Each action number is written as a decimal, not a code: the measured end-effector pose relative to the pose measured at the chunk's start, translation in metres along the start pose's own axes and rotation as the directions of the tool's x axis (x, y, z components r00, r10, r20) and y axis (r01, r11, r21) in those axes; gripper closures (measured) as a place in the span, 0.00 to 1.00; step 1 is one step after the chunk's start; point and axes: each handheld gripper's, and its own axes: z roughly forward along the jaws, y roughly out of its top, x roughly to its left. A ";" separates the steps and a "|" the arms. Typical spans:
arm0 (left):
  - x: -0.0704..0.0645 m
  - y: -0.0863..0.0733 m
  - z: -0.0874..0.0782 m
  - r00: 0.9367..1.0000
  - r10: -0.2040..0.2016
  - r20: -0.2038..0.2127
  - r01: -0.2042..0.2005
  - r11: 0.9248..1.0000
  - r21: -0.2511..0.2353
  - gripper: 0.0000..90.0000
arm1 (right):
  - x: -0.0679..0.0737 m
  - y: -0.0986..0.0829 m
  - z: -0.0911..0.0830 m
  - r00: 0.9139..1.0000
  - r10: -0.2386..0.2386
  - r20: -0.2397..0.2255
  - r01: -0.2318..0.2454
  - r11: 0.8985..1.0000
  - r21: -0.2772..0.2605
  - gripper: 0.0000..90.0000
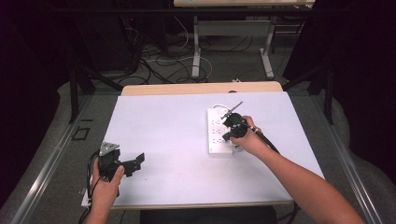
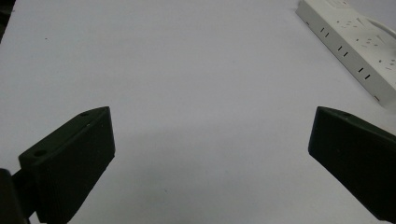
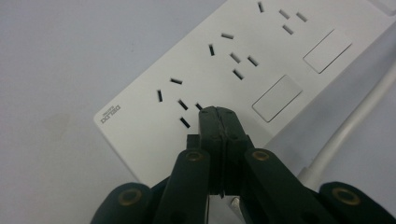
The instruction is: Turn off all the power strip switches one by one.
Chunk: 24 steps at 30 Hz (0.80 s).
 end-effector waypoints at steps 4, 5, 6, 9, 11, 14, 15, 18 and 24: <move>0.000 0.000 0.000 1.000 0.001 0.000 -0.001 1.000 0.005 0.01 | 0.002 -0.005 0.003 1.000 0.004 -0.004 -0.004 1.000 -0.021 1.00; 0.000 0.000 0.000 1.000 0.001 0.001 -0.001 1.000 0.003 0.01 | 0.001 -0.005 0.001 1.000 -0.002 -0.003 0.002 1.000 0.007 1.00; 0.000 0.000 0.001 1.000 0.001 -0.001 -0.001 1.000 -0.002 0.01 | 0.000 -0.003 -0.005 1.000 -0.013 -0.003 0.014 0.997 0.081 1.00; -0.001 0.000 0.001 1.000 0.001 -0.001 -0.001 1.000 -0.005 0.01 | 0.001 -0.008 0.001 1.000 0.016 -0.008 -0.017 1.000 -0.025 1.00; -0.001 0.000 0.001 1.000 0.001 -0.001 -0.001 1.000 -0.005 0.01 | 0.000 -0.008 -0.001 1.000 0.007 -0.012 -0.007 1.000 0.006 1.00; -0.001 0.000 0.001 1.000 0.001 -0.001 -0.001 1.000 -0.004 0.01 | 0.000 -0.009 0.000 1.000 0.012 -0.011 -0.012 1.000 -0.011 1.00; -0.001 0.000 0.001 1.000 0.001 -0.002 -0.001 1.000 -0.005 0.01 | 0.000 -0.010 0.001 1.000 0.015 -0.006 -0.015 1.000 -0.028 1.00; -0.001 0.000 0.001 1.000 0.002 -0.002 -0.002 1.000 -0.006 0.01 | 0.000 -0.010 0.000 1.000 0.017 -0.013 -0.018 1.000 -0.017 1.00; -0.001 -0.001 0.001 1.000 0.003 -0.002 -0.003 1.000 -0.003 0.01 | 0.000 -0.009 -0.001 1.000 0.006 -0.005 -0.006 1.000 0.001 1.00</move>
